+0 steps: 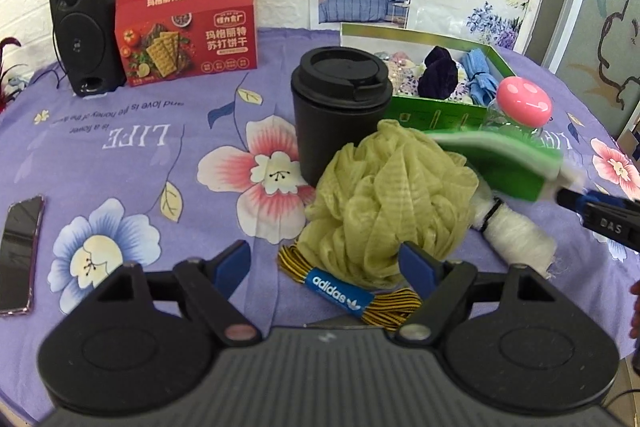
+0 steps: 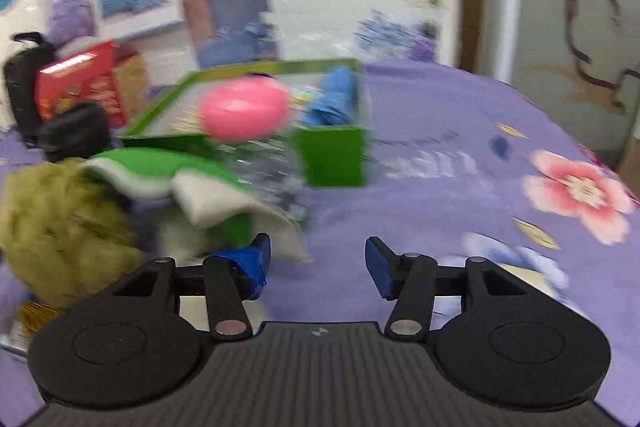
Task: Organize soft objects
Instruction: 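Lower the right gripper onto the green mitt and close on it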
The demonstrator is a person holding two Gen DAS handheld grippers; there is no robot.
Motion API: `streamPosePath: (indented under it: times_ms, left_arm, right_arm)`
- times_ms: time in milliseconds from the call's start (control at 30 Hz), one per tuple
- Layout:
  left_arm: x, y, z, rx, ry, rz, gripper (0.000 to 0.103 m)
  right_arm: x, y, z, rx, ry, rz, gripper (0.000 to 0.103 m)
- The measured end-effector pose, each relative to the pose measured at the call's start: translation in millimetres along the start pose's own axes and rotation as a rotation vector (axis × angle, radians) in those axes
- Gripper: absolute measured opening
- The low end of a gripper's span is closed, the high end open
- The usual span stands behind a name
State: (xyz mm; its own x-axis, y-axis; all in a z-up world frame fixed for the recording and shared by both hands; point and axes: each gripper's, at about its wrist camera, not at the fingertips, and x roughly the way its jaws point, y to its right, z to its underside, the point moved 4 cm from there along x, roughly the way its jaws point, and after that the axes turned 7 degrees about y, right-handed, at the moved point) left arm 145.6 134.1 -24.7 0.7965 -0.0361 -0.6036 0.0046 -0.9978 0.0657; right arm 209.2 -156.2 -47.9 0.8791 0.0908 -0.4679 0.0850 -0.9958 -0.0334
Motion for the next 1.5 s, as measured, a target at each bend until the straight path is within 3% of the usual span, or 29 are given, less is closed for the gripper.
streamPosePath:
  times_ms: [133,233,367,633,800,900,1033,1367,1500]
  left_arm:
    - [-0.5,6.5,-1.1,0.012,0.001,-0.001,0.081]
    - [-1.8,11.5,-2.7,0.029,0.005,-0.011,0.081]
    - [-5.3,14.7,-3.4,0.04,0.011,-0.012,0.081]
    - [-9.8,4.5,0.4,0.029,0.009,-0.018,0.081]
    - [-7.0,-5.7,6.5,0.007,-0.011,-0.01,0.081]
    - [-3.8,-10.5,7.6,-0.006,-0.016,-0.012,0.081]
    - [-0.1,-12.6,7.0,-0.008,-0.021,-0.016,0.081]
    - [-0.4,3.5,5.8,0.038,-0.023,-0.018,0.081]
    - [-1.7,10.8,3.1,0.052,-0.019,-0.015,0.081]
  right_arm:
    - [-15.0,37.8,8.9,0.072,-0.003,0.063,0.038]
    - [-24.6,41.8,8.4,0.097,0.018,0.057,0.038]
    - [-24.8,13.1,-4.5,0.059,0.028,-0.055,0.038]
    - [-16.6,-79.8,-18.6,-0.169,0.01,-0.271,0.04]
    - [6.1,-102.9,-19.5,-0.279,0.007,-0.214,0.04]
    - [17.3,-95.0,-21.5,-0.219,0.017,-0.19,0.041]
    - [13.9,-70.6,-20.3,-0.091,0.038,-0.167,0.042]
    - [2.4,29.4,-5.3,0.083,0.004,0.055,0.043]
    - [-12.9,37.6,-8.5,0.091,0.04,0.071,0.043]
